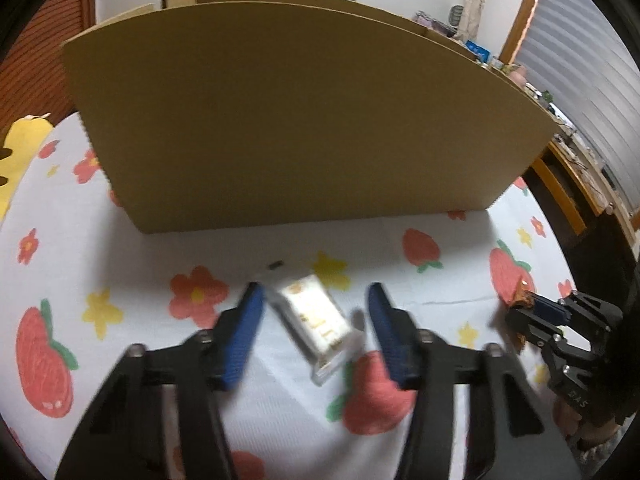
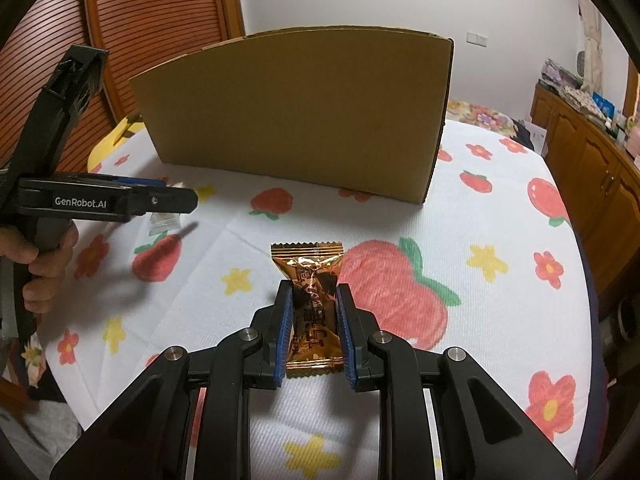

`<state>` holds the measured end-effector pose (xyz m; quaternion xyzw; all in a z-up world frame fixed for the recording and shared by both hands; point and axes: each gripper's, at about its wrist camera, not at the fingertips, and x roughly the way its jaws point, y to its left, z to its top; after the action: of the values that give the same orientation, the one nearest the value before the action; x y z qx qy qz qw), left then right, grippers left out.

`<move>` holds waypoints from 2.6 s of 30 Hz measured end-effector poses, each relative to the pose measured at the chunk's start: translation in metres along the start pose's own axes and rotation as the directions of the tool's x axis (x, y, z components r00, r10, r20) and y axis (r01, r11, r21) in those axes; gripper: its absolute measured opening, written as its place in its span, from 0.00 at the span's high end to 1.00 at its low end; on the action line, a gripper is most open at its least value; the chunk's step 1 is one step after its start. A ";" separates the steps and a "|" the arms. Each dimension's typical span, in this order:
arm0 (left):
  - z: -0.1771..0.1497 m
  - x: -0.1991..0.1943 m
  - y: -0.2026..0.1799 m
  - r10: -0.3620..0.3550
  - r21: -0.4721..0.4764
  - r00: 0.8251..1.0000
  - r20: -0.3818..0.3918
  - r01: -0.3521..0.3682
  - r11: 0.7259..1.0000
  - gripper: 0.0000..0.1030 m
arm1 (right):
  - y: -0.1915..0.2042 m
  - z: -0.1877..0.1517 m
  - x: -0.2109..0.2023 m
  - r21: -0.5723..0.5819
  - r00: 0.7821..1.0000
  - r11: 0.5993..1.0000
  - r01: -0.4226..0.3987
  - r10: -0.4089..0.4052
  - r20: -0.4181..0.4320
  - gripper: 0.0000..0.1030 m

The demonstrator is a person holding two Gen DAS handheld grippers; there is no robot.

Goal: Organize snacks
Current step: 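Grasp the copper candy with the right tool while the left tool grasps the clear-wrapped white bar, then carry the white bar with the left tool while the right tool carries the copper candy over the box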

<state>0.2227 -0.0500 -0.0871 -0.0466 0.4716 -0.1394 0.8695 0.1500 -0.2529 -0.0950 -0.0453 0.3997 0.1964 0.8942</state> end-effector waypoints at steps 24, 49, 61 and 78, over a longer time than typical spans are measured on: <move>-0.036 -0.041 0.014 -0.048 -0.005 0.996 0.069 0.049 0.999 0.81 | -0.001 0.001 0.001 0.007 1.000 1.000 0.002 -0.002 -0.006 0.81; 0.025 -0.131 0.002 -0.045 0.102 0.957 0.288 0.016 0.995 0.81 | 0.001 0.078 -0.069 -0.036 0.977 0.999 0.038 -0.029 0.213 0.81; 0.068 -0.143 -0.009 -0.048 0.130 0.944 0.326 0.006 0.991 0.81 | 0.017 0.133 -0.063 -0.085 0.969 0.995 0.047 -0.025 0.246 0.81; 0.101 -0.094 0.007 0.039 0.089 0.962 0.270 -0.066 0.994 0.81 | 0.006 0.166 -0.017 -0.053 0.980 0.994 0.094 -0.083 0.183 0.81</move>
<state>0.2591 -0.0216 0.0432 -0.0102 0.3433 -0.1314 0.9299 0.2528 -0.2137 0.0303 -0.0728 0.3084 0.1718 0.9328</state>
